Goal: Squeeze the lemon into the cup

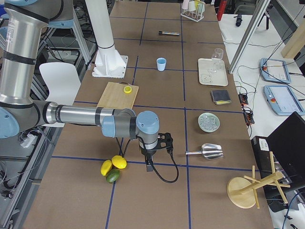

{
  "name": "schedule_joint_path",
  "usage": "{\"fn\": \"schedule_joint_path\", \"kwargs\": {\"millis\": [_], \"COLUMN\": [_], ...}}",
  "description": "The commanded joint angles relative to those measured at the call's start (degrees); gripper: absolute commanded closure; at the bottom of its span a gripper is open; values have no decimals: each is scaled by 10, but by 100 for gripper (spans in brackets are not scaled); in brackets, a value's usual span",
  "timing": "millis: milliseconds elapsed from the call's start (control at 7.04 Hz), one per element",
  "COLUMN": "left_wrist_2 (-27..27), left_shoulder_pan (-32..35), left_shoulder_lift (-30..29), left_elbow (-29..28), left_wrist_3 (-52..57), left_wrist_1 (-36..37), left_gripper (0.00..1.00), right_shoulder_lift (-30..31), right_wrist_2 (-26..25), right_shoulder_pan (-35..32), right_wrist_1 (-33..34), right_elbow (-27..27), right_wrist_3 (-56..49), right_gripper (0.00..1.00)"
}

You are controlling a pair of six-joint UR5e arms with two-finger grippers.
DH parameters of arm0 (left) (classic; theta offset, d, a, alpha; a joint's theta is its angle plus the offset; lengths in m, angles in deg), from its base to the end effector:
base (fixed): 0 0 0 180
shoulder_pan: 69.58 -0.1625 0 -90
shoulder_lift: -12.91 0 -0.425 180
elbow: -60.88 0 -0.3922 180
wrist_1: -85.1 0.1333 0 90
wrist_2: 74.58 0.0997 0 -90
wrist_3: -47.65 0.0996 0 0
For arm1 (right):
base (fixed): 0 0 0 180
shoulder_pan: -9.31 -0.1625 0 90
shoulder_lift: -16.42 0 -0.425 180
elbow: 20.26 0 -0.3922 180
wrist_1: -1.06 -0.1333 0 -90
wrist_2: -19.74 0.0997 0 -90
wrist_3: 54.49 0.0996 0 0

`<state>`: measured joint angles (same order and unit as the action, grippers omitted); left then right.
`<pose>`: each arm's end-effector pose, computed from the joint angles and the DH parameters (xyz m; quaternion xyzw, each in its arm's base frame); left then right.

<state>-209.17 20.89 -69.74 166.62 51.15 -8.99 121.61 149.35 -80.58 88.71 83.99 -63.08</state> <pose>-0.0670 -0.4458 0.5745 0.1136 0.3734 0.0655 0.9183 0.0691 -0.3825 0.6533 0.0366 -0.3370 -0.0755 0.9378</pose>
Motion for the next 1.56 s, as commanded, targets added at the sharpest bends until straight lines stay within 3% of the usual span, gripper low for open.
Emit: {"fn": "schedule_joint_path", "kwargs": {"millis": [0, 284, 569, 711, 853, 995, 1421], "left_wrist_2": [5, -1, -8, -8, -8, -8, -9], "left_shoulder_pan": [-2, -2, -6, -6, -6, -6, -6], "left_shoulder_lift": [-1, 0, 4, 5, 5, 5, 5], "left_elbow": [5, -1, -1, 2, 3, 4, 16], "left_wrist_3": [-3, 1, 1, 1, 1, 1, 0], "left_wrist_1": [-34, -45, -44, -44, -45, -46, -49], "left_gripper": [0, 0, 0, 0, 0, 0, 0], "right_shoulder_lift": [-34, -37, -17, 0, -17, -27, -23], "right_wrist_2": [-7, 25, 54, 50, 44, 13, -196], "right_shoulder_pan": [0, 0, 1, 21, 83, 163, 451], "right_wrist_1": [-28, -45, -130, -191, -203, -230, -248], "right_elbow": [9, 38, 48, 73, 93, 127, 192], "right_wrist_3": [6, 62, 69, 103, 196, 313, 555], "right_gripper": [0, 0, 0, 0, 0, 0, 0]}}
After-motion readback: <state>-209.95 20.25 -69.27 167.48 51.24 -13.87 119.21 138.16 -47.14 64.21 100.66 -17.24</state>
